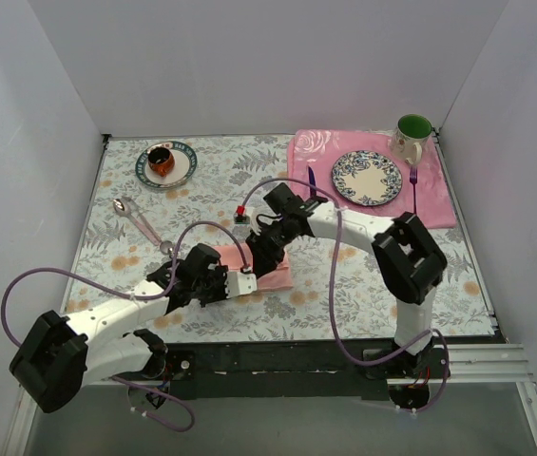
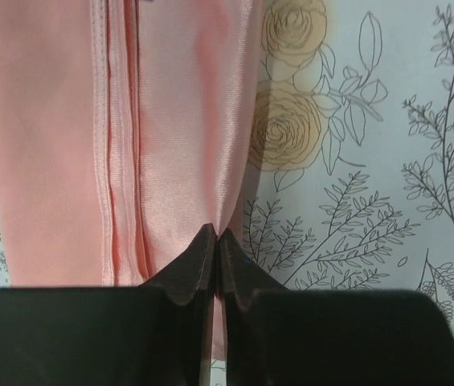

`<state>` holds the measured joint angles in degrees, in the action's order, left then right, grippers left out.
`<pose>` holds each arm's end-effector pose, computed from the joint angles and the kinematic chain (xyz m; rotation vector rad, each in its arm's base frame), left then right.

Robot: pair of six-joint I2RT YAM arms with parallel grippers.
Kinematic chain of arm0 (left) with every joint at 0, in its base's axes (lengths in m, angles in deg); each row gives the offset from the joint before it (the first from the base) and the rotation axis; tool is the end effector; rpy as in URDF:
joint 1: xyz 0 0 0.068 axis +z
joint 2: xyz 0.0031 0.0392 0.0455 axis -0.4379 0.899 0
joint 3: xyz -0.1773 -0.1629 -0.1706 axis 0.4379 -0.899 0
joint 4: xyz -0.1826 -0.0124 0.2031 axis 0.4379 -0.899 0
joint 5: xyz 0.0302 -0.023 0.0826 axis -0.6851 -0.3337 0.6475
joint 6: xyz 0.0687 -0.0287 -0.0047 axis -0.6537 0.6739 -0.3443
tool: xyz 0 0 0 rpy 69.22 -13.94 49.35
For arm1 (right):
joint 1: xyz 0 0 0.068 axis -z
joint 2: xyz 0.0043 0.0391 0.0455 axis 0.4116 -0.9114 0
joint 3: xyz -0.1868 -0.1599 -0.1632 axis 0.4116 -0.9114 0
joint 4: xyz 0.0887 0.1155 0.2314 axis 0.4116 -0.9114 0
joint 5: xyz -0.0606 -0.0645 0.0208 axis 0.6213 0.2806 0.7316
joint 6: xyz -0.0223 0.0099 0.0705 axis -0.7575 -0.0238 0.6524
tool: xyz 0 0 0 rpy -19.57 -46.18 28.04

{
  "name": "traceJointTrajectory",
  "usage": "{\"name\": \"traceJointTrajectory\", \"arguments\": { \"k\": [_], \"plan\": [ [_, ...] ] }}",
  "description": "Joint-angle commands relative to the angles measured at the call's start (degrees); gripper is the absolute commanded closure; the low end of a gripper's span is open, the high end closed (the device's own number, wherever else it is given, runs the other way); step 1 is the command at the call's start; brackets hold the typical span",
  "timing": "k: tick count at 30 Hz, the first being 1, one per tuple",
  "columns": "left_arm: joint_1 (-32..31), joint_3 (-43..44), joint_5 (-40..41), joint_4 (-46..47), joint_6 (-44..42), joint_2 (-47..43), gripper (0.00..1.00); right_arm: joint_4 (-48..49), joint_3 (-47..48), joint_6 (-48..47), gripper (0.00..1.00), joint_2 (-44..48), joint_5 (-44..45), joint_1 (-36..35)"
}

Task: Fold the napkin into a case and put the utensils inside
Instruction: Pick up the 2/3-rectangle-folded napkin from the folded napkin.

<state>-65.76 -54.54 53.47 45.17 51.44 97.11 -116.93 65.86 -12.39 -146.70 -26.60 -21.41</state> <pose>0.1462 -0.1355 0.1517 1.0932 2.3600 -0.4293 0.2729 0.3415 0.1854 -1.4693 2.2082 1.2127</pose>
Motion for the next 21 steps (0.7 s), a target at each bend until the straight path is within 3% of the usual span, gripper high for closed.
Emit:
{"name": "traceJointTrajectory", "arguments": {
  "k": [1, 4, 8, 21],
  "plan": [
    [1.99, 5.71, -4.82, -1.88, 3.95, 2.37, 1.00, 4.22, -8.92, -9.11, 0.54, 10.16, 1.18, 1.68],
    [4.19, 7.39, -7.28, -3.38, 4.65, 4.30, 1.00, 7.21, -13.33, -12.62, 0.48, 14.91, 2.23, 3.08],
    [6.30, 10.03, -9.75, -5.05, 4.48, 6.68, 1.00, 18.35, -22.46, -16.40, 0.38, 20.81, 4.08, 3.70],
    [16.14, 21.02, -21.00, -13.22, 4.12, 19.06, 1.00, 30.78, -28.99, -37.32, 0.37, 22.93, 7.16, 3.18]
  ]
}}
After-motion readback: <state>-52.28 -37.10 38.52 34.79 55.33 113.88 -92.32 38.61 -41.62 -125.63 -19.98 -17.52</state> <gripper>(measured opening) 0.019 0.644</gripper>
